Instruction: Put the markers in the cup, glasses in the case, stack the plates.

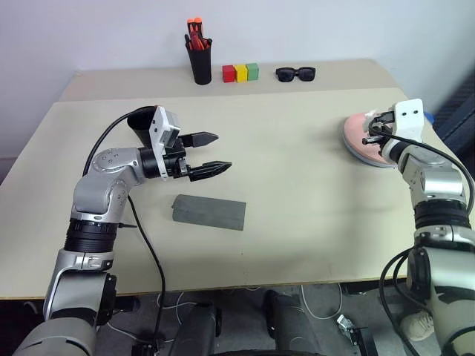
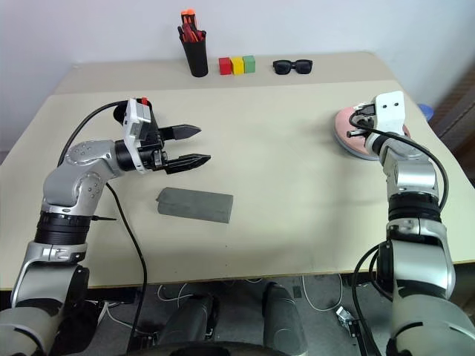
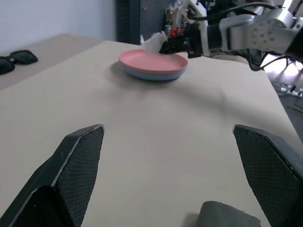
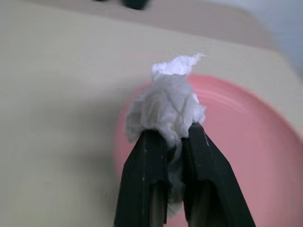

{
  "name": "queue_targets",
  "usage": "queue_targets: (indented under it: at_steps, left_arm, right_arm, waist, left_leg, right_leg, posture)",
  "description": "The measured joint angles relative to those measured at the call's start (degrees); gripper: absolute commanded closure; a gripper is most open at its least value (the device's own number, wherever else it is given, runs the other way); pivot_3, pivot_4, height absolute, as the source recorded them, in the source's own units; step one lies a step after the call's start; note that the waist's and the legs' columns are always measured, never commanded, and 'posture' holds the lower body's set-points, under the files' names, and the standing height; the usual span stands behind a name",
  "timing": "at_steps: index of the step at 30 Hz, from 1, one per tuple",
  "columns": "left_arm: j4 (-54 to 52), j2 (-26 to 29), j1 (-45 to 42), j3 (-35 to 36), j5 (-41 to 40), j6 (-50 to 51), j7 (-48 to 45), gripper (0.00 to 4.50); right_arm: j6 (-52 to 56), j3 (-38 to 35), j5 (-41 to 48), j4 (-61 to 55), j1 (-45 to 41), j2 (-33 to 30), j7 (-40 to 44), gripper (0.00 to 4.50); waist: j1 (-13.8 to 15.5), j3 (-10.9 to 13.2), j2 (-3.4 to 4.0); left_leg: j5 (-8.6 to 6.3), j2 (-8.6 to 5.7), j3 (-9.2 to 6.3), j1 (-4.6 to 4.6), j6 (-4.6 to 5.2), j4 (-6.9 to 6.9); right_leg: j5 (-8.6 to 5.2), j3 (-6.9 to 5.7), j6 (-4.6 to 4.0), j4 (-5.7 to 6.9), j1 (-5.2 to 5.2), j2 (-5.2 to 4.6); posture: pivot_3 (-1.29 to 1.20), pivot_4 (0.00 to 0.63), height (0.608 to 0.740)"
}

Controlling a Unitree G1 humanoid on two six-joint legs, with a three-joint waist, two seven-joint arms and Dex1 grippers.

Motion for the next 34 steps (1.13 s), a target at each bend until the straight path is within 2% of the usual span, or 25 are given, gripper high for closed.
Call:
queue_targets:
  at_steps: [4, 9, 11, 13, 16, 18, 22, 26, 29, 34]
  left_arm:
    - [-3.25, 0.46, 2.63, 0.23, -0.90, 1.19, 1.40, 0.00]
    - [-7.13, 1.45, 6.43, 2.03, -2.05, 2.81, 3.92, 0.00]
    - [-8.85, 1.68, 8.17, 2.96, -2.68, 3.44, 5.02, 0.00]
    - [-10.04, 1.84, 9.62, 3.56, -3.37, 3.91, 6.04, 0.00]
    - [-12.46, 1.61, 11.80, 4.40, -3.95, 4.02, 8.15, 0.00]
    - [-13.85, 1.91, 14.79, 5.82, -4.89, 3.99, 8.84, 0.00]
    - [-16.60, 2.23, 19.19, 6.92, -5.95, 4.63, 10.42, 0.00]
    - [-17.87, 4.41, 23.40, 7.26, -5.95, 4.20, 9.95, 0.00]
    - [-18.19, 7.00, 26.05, 7.66, -5.80, 2.54, 8.47, 0.00]
    - [-13.68, 7.31, 26.24, 9.30, -3.60, -2.87, 8.18, 0.00]
  right_arm:
    - [-6.13, 1.87, -3.79, 11.22, -2.44, -0.53, -1.08, 1.30]
    - [-13.59, 1.58, -4.73, 13.84, -3.33, -0.55, -0.71, 1.30]
    - [-17.55, 0.32, -3.47, 10.94, -3.30, -0.45, 0.42, 1.30]
    - [-18.20, -1.38, 0.20, 5.15, -2.89, 0.36, 4.96, 1.30]
    - [-10.81, -1.99, 10.72, -14.41, 4.67, 1.64, 18.88, 1.30]
    - [-3.77, 0.97, 17.01, -28.83, 13.26, 1.87, 27.12, 1.30]
    - [6.20, 6.07, 22.59, -42.39, 23.01, -2.30, 38.83, 1.30]
    - [13.90, 5.64, 28.58, -51.34, 26.30, -6.13, 44.46, 1.30]
    - [14.49, 4.15, 31.44, -58.27, 29.53, -6.62, 46.42, 1.30]
    - [10.82, 4.60, 26.95, -60.41, 31.54, -6.93, 45.29, 1.30]
  waist:
    - [-0.42, 0.00, 0.01]
    - [-1.62, 0.03, 0.04]
    - [-1.87, 0.04, 0.06]
    - [-2.06, 0.05, 0.07]
    - [-1.75, 0.03, 0.06]
    - [-1.33, 0.03, 0.07]
    - [-0.58, 0.05, 0.11]
    - [-0.10, 0.05, 0.10]
    - [0.08, 0.05, 0.10]
    - [0.43, 0.03, 0.07]
  left_leg:
    - [-0.01, 0.00, 0.01, 0.01, 0.02, -0.03]
    - [-0.01, 0.01, 0.01, 0.03, 0.02, -0.04]
    - [-0.02, 0.01, 0.02, 0.07, 0.04, -0.09]
    - [-0.02, 0.03, 0.02, 0.08, 0.04, -0.11]
    - [-0.07, 0.06, -0.05, 0.09, 0.13, -0.13]
    - [-0.13, 0.05, -0.07, 0.06, 0.21, -0.11]
    - [-0.13, -0.03, 0.01, 0.00, 0.20, 0.08]
    - [-0.14, 0.06, 0.09, 0.11, 0.21, 0.10]
    - [-0.15, 0.08, 0.08, 0.10, 0.23, 0.09]
    - [-0.14, 0.05, 0.12, 0.10, 0.22, 0.15]
  right_leg:
    - [0.00, 0.01, 0.00, 0.01, -0.01, 0.00]
    - [0.00, 0.04, 0.01, 0.02, -0.02, 0.00]
    - [0.00, 0.06, 0.01, 0.03, -0.02, 0.01]
    - [0.00, 0.07, 0.01, 0.03, -0.03, 0.04]
    - [-0.01, 0.07, 0.01, 0.03, -0.01, 0.08]
    - [-0.03, 0.07, 0.03, 0.01, -0.01, 0.06]
    - [-0.03, 0.08, 0.06, 0.01, 0.00, -0.04]
    - [-0.07, 0.09, 0.03, 0.04, 0.05, 0.04]
    - [-0.09, 0.09, 0.04, 0.04, 0.04, 0.05]
    - [-0.13, 0.09, -0.03, 0.02, 0.08, 0.01]
  posture:
    - [0.00, 0.150, 0.740]
    - [0.00, 0.150, 0.740]
    - [0.00, 0.150, 0.740]
    - [0.00, 0.150, 0.740]
    - [0.00, 0.150, 0.740]
    - [0.00, 0.150, 0.740]
    - [0.00, 0.150, 0.740]
    - [0.00, 0.150, 0.740]
    - [0.00, 0.150, 0.740]
    - [0.00, 0.150, 0.740]
